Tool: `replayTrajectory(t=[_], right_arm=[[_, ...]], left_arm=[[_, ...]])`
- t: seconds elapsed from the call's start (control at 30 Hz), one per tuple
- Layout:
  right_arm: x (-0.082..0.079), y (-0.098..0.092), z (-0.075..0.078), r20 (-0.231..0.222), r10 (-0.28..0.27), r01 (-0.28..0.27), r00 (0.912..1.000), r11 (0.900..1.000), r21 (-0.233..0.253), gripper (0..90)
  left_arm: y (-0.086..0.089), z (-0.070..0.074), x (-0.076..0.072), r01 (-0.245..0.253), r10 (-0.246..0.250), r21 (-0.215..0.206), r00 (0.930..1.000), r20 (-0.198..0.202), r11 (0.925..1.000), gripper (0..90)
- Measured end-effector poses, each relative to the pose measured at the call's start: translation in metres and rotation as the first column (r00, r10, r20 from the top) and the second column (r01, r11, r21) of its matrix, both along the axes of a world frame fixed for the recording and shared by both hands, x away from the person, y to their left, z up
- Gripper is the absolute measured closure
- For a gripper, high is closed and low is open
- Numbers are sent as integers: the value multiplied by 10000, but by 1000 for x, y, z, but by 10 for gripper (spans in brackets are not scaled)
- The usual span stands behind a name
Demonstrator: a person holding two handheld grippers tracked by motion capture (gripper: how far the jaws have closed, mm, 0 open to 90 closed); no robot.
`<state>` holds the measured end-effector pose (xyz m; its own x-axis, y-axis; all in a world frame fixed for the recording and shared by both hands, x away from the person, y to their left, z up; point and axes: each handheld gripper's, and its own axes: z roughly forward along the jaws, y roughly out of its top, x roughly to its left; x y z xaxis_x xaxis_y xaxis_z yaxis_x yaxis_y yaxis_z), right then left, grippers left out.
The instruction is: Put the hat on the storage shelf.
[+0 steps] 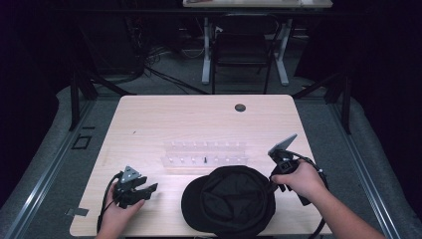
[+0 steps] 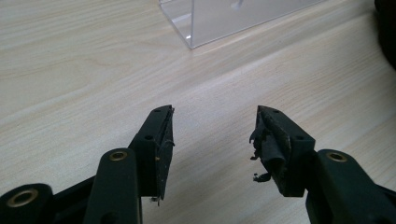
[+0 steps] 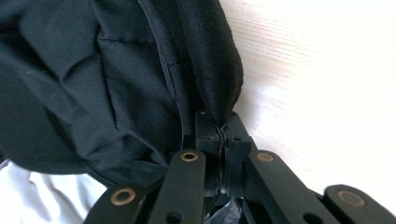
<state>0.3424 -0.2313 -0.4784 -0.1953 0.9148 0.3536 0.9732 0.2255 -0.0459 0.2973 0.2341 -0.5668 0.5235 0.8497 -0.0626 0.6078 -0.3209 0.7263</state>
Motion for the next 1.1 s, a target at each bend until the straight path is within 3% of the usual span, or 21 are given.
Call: replayTrajectory(t=[0.17,0.2,0.4,0.57,0.67,0.83,0.93,1.0,1.1], right_arm=[[0,1,12,99,-113,111,9999,9996,244,880],[1,0,15,17,114,-115,9999,9997,232,880],[-1,4,24,147,-298,289,9994,9978,600,881],[-1,4,37,181,-99,86,9998,9972,743,881],[0,3,45,171,5,-17,9999,9977,675,881],[-1,3,54,201,-367,349,9991,9960,823,881],[0,2,63,114,-219,208,9997,9960,870,881],[-1,4,68,294,-540,514,9981,9953,821,881],[-1,4,77,232,-360,341,9991,9963,787,881]], left_arm=[[0,0,0,-19,19,-2,10000,40,10000,480],[0,0,0,-19,19,-2,10000,40,10000,480],[0,0,0,-5,5,-12,10000,41,10000,480],[-1,0,0,-31,32,-27,10000,41,10000,481],[-1,0,0,-1,1,-9,10000,34,10000,481],[-1,0,0,-5,5,-9,10000,37,10000,481],[-1,0,0,-12,12,-8,10000,36,10000,481],[-1,0,0,29,-29,-6,10000,-6,10000,481],[0,1,0,34,-34,7,10000,-18,10000,481]])
